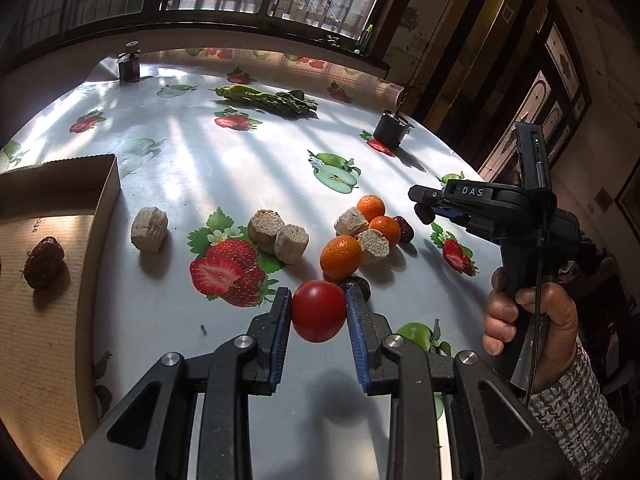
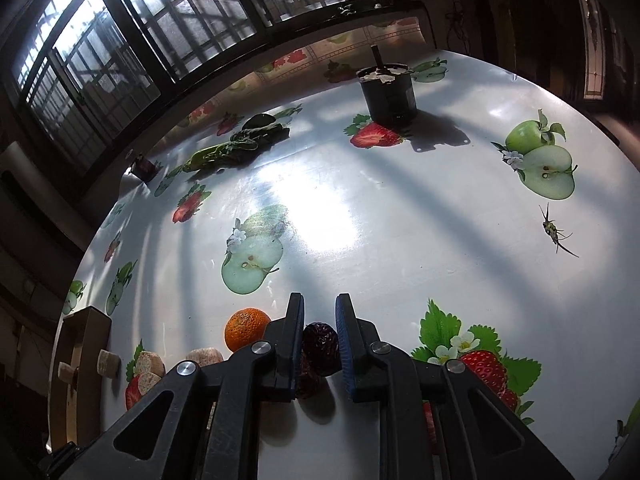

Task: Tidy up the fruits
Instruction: 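Carry tomato and small date into the box and open both grippers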

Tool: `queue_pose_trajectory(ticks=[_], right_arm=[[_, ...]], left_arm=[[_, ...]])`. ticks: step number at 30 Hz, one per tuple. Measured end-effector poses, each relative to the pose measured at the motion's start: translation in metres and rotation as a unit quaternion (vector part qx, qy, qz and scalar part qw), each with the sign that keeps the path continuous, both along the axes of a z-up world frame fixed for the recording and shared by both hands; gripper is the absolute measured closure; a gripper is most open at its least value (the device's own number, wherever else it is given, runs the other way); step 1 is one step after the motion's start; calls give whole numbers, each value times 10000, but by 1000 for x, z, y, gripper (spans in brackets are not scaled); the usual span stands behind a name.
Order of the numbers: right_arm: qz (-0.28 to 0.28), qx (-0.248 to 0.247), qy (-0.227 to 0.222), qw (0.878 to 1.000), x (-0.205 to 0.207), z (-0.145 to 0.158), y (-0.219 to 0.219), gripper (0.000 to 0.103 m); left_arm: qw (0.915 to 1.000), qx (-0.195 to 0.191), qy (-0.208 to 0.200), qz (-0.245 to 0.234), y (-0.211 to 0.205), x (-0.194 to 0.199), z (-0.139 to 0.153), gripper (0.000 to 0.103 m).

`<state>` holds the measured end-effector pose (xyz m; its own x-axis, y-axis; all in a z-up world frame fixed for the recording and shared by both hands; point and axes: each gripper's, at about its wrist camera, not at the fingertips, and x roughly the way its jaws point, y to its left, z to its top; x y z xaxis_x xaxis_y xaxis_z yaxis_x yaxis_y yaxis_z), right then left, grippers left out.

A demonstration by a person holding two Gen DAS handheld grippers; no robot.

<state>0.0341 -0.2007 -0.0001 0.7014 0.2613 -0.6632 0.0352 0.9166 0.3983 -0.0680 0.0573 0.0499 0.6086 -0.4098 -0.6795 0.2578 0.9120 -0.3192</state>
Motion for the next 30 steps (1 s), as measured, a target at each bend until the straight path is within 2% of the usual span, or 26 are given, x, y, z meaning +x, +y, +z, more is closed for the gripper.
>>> queue_pose_trajectory(ticks=[3, 6, 12, 16, 22, 30], right_arm=[[241, 673, -163, 9973, -21, 10, -4, 86], [636, 1367, -188, 9884, -43, 15, -1, 86], [1172, 1890, -221, 9747, -68, 28, 24, 86], [1536, 2170, -133, 9639, -71, 33, 52, 86], [2056, 2095, 53, 9559, -71, 38, 114, 85], [2915, 1508, 348, 9440, -62, 27, 233, 85]], left_arm=[[9999, -85, -97, 14, 12, -15, 4, 76], [9996, -95, -255, 21, 20, -26, 9, 76], [9982, -138, -561, 136, 36, -42, 22, 76], [9972, -268, -591, 363, 59, -44, 27, 76], [9921, -301, -473, 1126, 124, -43, 29, 76], [9724, 139, 88, 2328, 218, -32, 5, 76]])
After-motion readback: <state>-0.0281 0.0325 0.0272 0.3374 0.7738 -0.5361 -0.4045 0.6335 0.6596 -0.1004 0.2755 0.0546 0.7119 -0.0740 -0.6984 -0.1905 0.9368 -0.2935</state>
